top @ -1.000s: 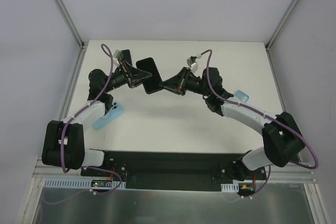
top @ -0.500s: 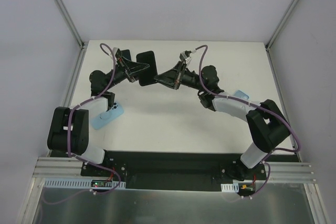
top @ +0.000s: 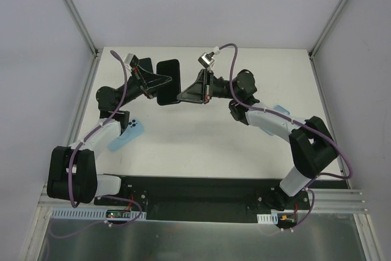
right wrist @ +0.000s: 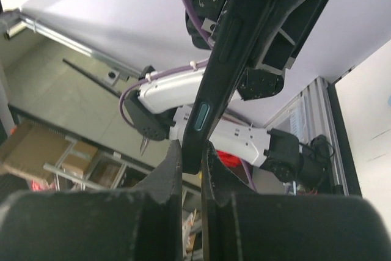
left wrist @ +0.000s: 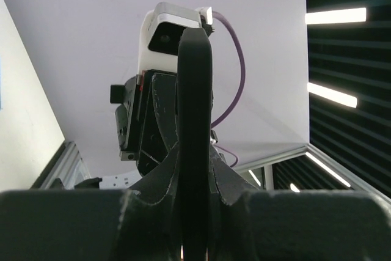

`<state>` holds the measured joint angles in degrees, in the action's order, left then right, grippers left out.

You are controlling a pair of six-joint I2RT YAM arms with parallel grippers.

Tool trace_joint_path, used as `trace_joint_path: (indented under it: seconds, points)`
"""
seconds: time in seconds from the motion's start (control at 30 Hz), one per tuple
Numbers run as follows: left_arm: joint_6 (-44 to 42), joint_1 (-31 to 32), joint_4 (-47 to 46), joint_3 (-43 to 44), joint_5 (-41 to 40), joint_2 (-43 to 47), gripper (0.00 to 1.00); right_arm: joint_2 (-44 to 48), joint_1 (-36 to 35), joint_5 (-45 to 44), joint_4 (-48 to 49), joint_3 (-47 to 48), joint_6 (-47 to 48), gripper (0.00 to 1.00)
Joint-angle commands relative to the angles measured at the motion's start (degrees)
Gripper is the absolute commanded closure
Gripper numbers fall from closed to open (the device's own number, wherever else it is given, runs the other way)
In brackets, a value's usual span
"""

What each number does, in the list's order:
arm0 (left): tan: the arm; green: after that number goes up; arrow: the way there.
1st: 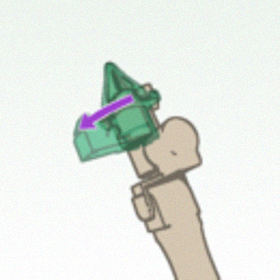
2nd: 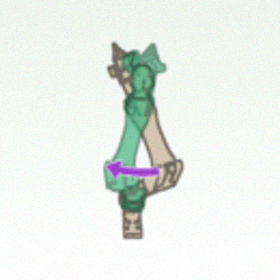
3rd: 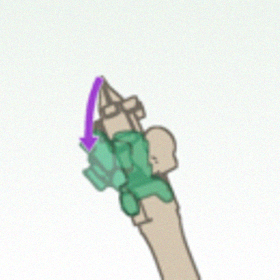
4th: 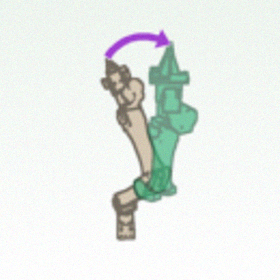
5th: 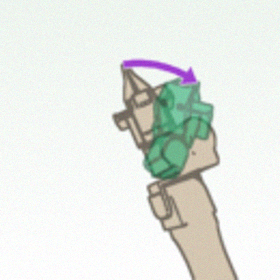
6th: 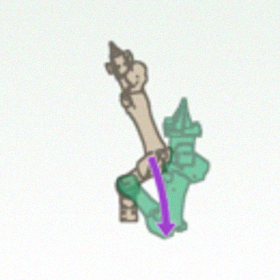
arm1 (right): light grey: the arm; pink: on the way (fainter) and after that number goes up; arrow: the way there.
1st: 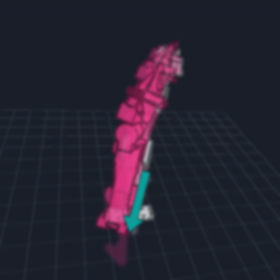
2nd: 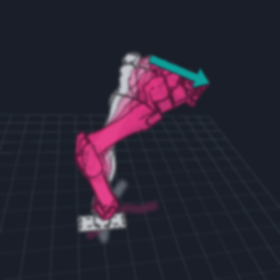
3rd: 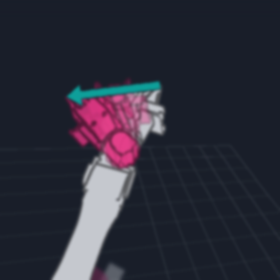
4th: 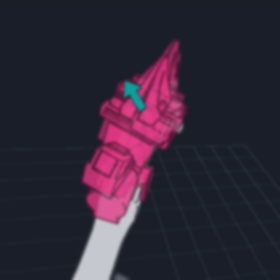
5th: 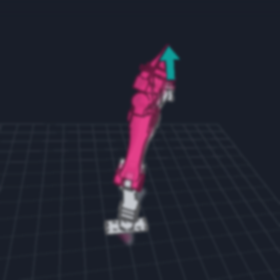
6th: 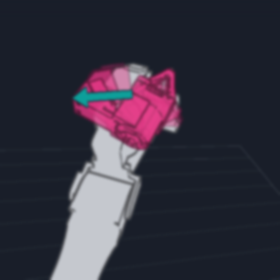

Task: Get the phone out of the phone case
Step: Remove the phone case from the phone.

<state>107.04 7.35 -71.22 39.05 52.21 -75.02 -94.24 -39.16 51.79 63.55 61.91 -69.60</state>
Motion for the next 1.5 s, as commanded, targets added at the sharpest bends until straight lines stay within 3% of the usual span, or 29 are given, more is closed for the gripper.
trace_joint_path:
  seconds: [0.0, 0.6, 0.83, 1.27, 1.47]
  points:
    - [3.0, 5.0, 7.0, -2.4, 0.7, 2.6, 1.00, 2.0, -5.1, 6.7, 24.2, 5.4, 3.9, 0.99]
    - [4.3, 8.2, 12.3, -3.8, -0.3, 8.1, 1.00, -0.8, -5.3, 11.1, 22.8, 5.2, 6.0, 0.98]
    - [4.4, 8.5, 12.7, -3.6, -0.5, 8.9, 1.00, 0.6, -5.3, 10.8, 16.4, 3.9, 11.6, 0.99]
    - [4.8, 8.5, 13.4, -3.1, -0.4, 10.6, 1.00, 10.6, -5.3, 7.2, -19.2, 1.8, 40.1, 0.99]
    - [4.6, 8.5, 13.9, -3.1, -1.1, 11.6, 1.00, 11.9, -5.5, -4.8, -40.0, 5.1, 46.1, 0.98]
